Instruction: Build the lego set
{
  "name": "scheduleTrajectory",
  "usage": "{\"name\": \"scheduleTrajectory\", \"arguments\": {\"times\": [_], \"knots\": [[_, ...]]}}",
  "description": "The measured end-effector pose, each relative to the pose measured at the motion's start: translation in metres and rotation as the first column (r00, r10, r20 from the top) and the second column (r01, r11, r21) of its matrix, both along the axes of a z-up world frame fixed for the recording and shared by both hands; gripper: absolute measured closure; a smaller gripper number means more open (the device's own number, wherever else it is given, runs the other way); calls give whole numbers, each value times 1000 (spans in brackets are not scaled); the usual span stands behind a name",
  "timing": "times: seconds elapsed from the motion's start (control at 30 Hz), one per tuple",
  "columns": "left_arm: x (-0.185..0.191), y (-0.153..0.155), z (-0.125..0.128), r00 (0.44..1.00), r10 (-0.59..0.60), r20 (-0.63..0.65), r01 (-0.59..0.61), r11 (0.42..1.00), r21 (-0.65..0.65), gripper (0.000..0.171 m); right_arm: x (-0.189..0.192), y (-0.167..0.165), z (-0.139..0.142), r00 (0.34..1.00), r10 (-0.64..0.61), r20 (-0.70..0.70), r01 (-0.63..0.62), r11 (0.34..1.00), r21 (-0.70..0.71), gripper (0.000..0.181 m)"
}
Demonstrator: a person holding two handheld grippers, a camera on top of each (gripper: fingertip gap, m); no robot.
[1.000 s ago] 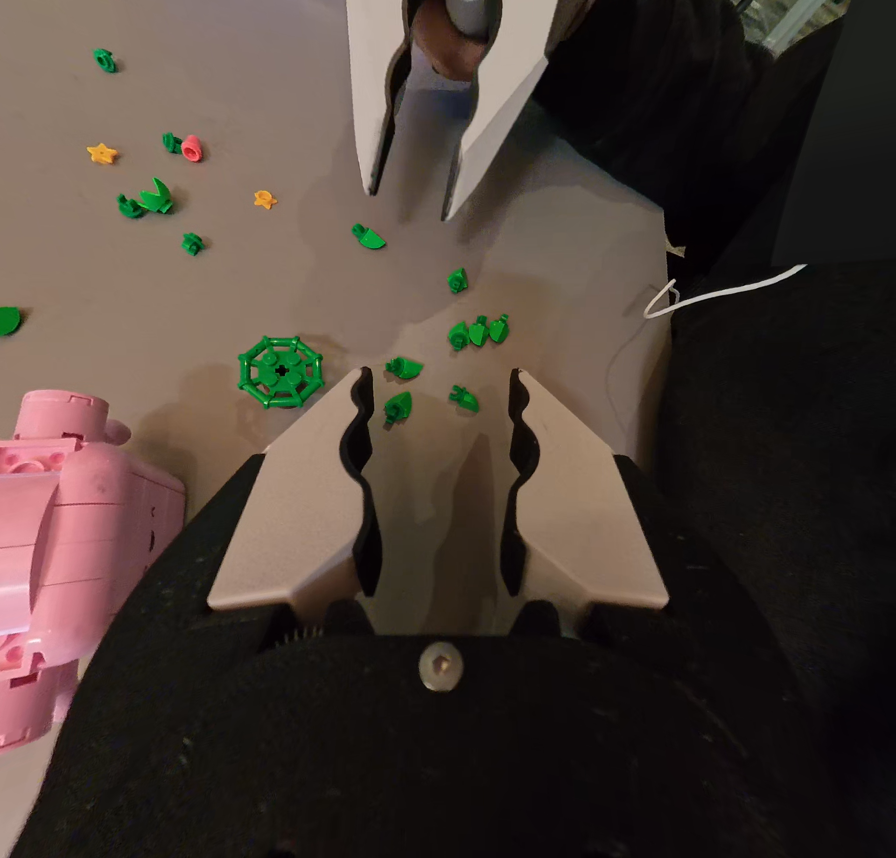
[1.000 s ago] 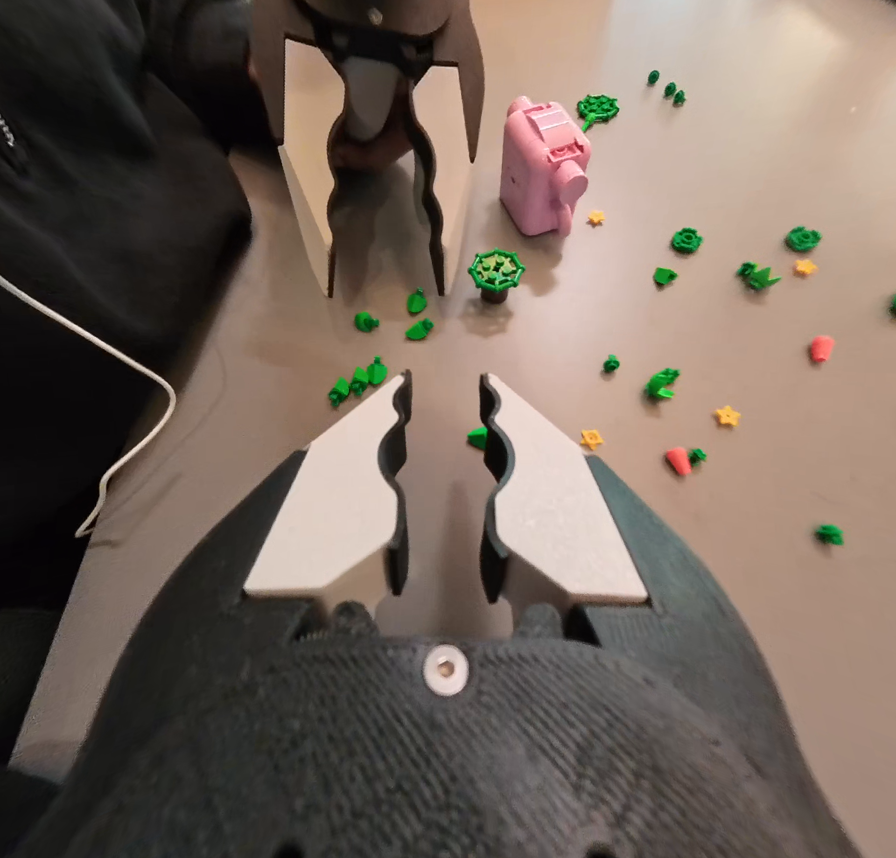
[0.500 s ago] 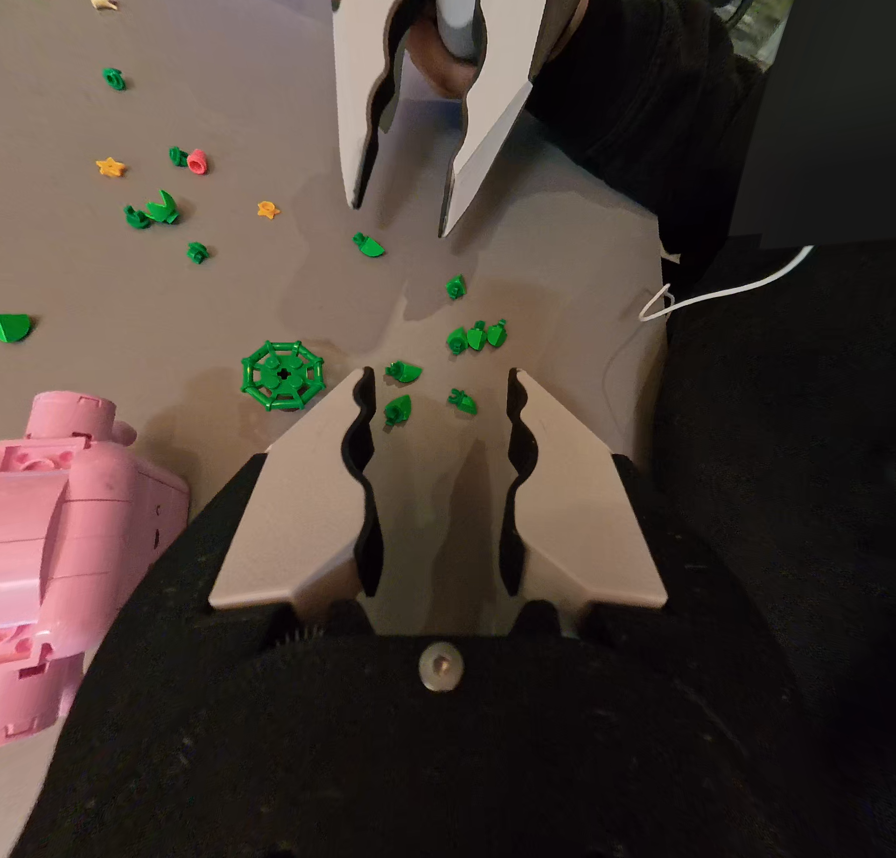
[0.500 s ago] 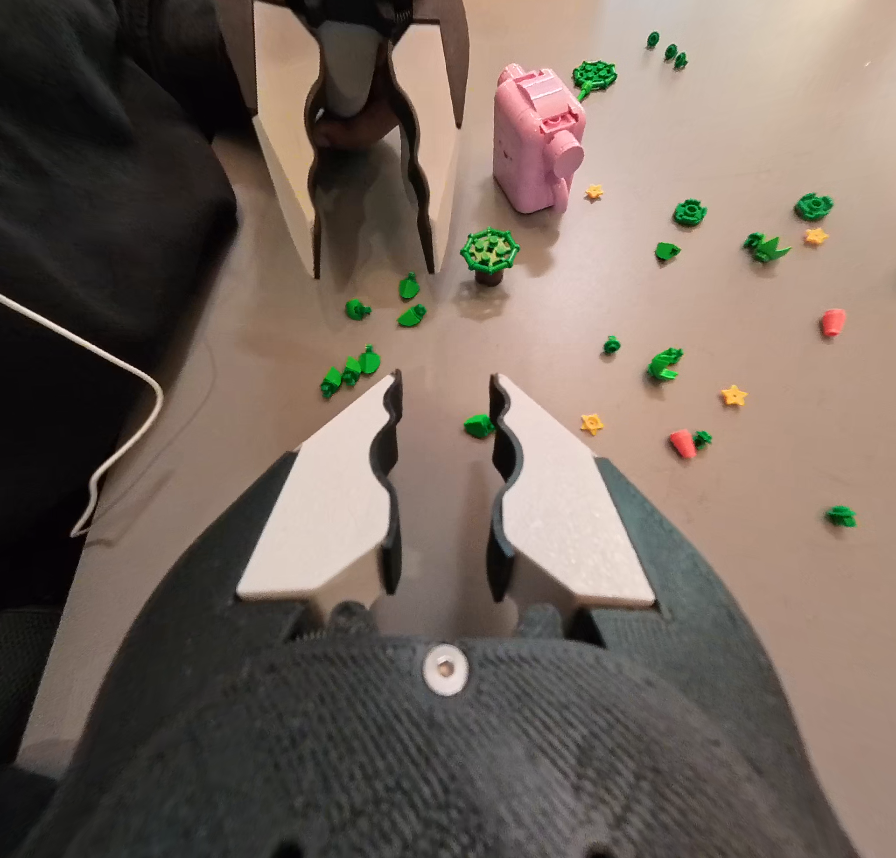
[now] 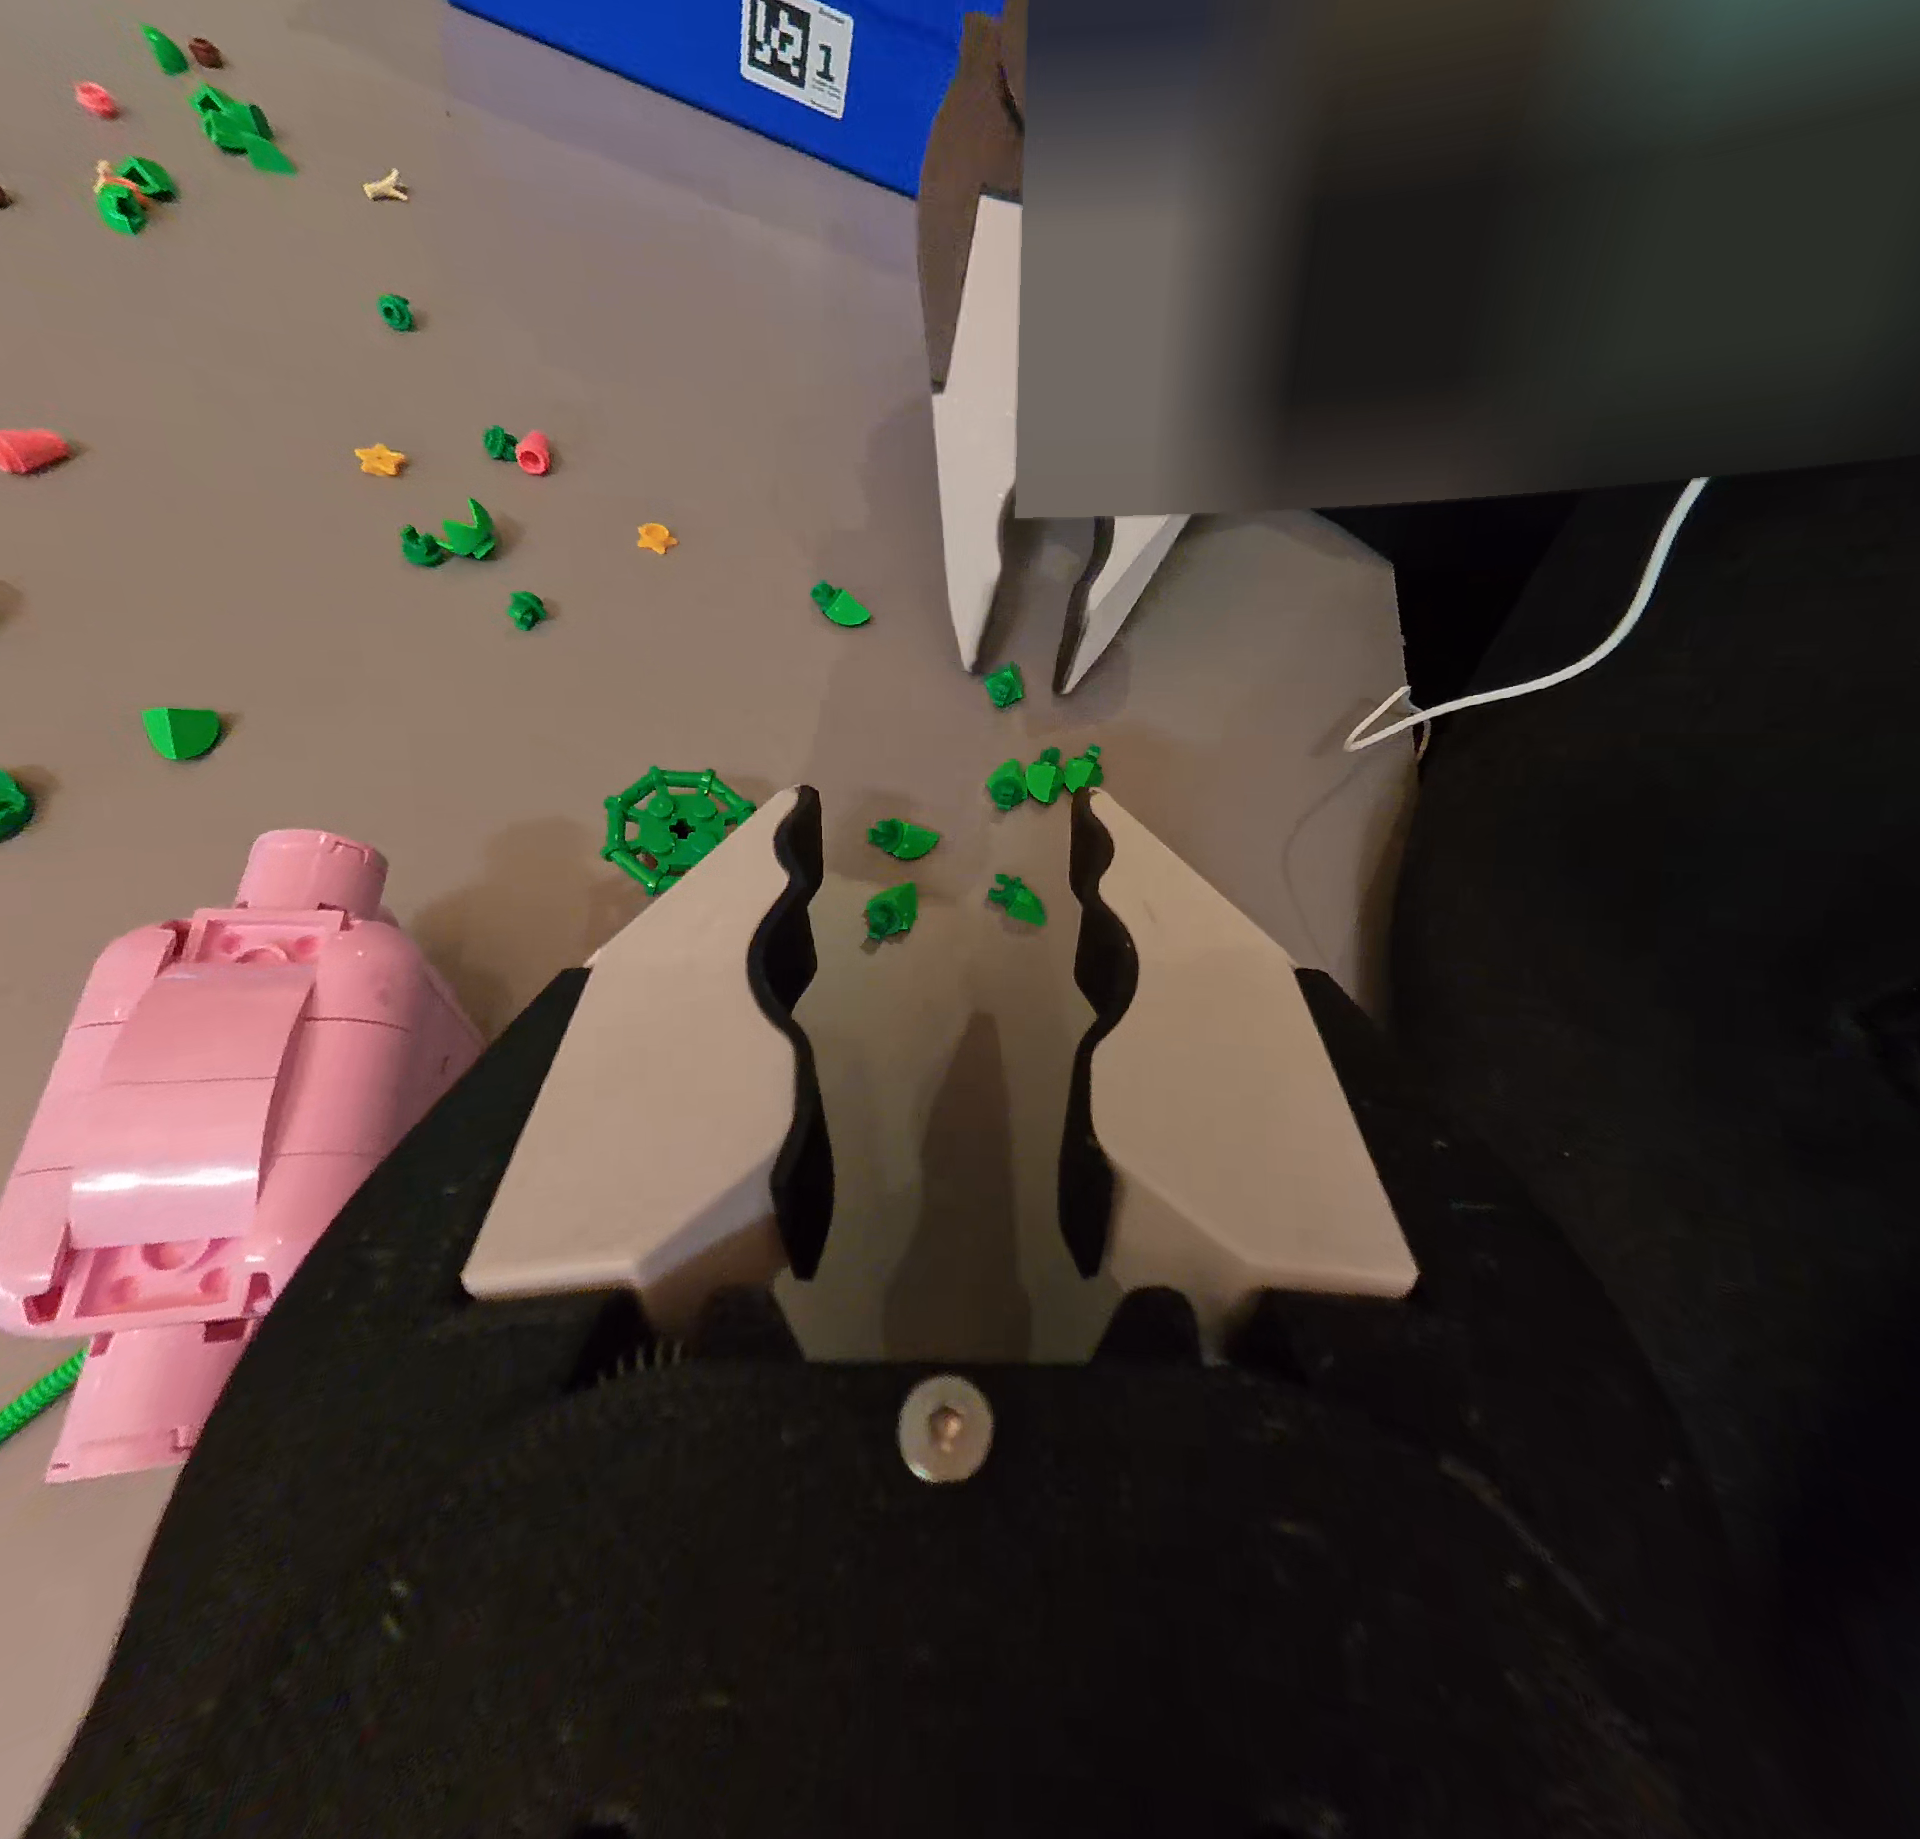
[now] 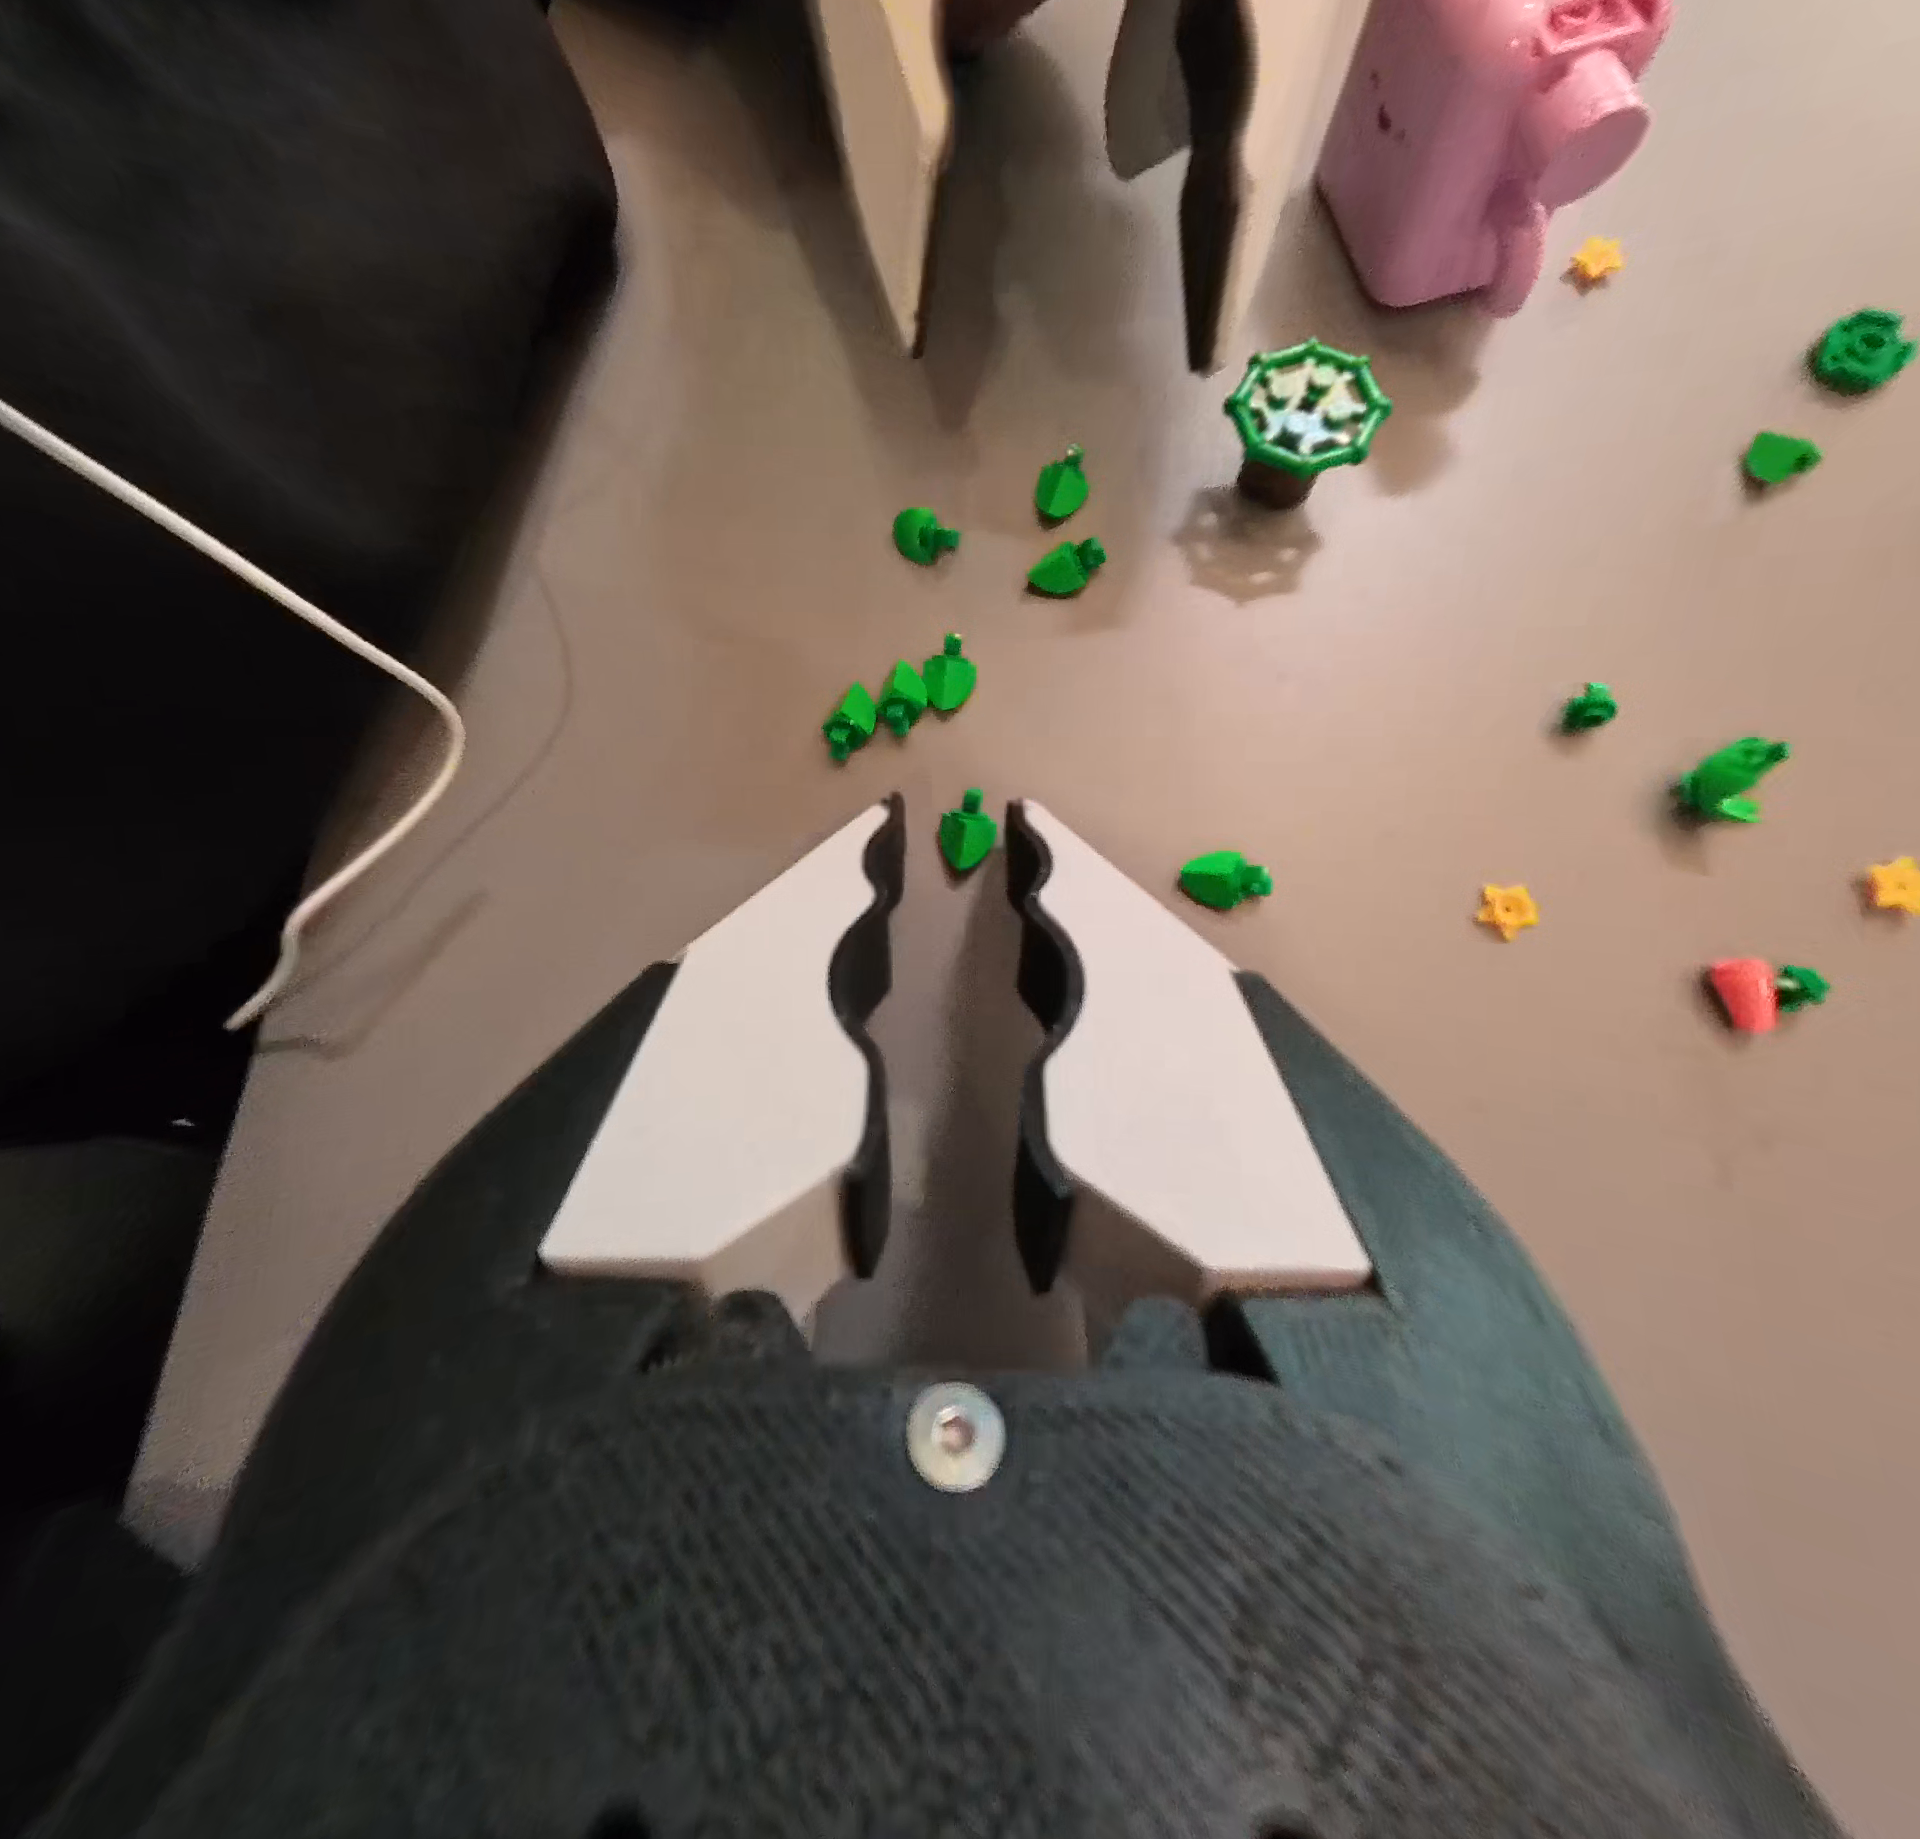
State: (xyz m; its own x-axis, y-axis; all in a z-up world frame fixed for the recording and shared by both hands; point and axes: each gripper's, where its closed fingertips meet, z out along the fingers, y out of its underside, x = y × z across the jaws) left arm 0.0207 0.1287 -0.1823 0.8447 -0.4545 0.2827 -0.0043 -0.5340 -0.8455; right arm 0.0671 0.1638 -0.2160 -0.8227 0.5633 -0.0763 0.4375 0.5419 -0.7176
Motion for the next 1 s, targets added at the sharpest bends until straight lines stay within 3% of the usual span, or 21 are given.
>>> {"name": "scheduleTrajectory", "arguments": {"times": [0.07,0.23,0.33,0.43,0.5,0.6,0.73,1.0], "knots": [[0,0,0,1000,1,1,-1,1000,2,127,-4,1,-4,999,5,-42,-3,999,47,172],[0,0,1,1000,0,-3,0,1000,7,126,-12,5,-4,996,-20,-84,28,994,103,173],[1,1,8,999,6,37,-7,999,43,127,-26,5,11,980,-58,-192,74,994,81,173],[-1,4,22,984,33,177,-46,996,72,129,-44,-6,49,909,-110,-402,118,993,-6,173],[-9,9,28,960,98,262,-118,991,62,145,-52,-11,69,835,-138,-532,151,988,-18,173],[-8,14,35,926,123,357,-153,986,58,156,-59,-19,80,755,-131,-643,199,980,33,173],[-2,13,44,860,72,505,-114,992,53,155,-65,-27,72,737,-93,-670,225,968,113,173],[-5,13,43,833,85,547,-122,992,32,165,-65,-31,73,718,-73,-692,216,969,122,173]]}}
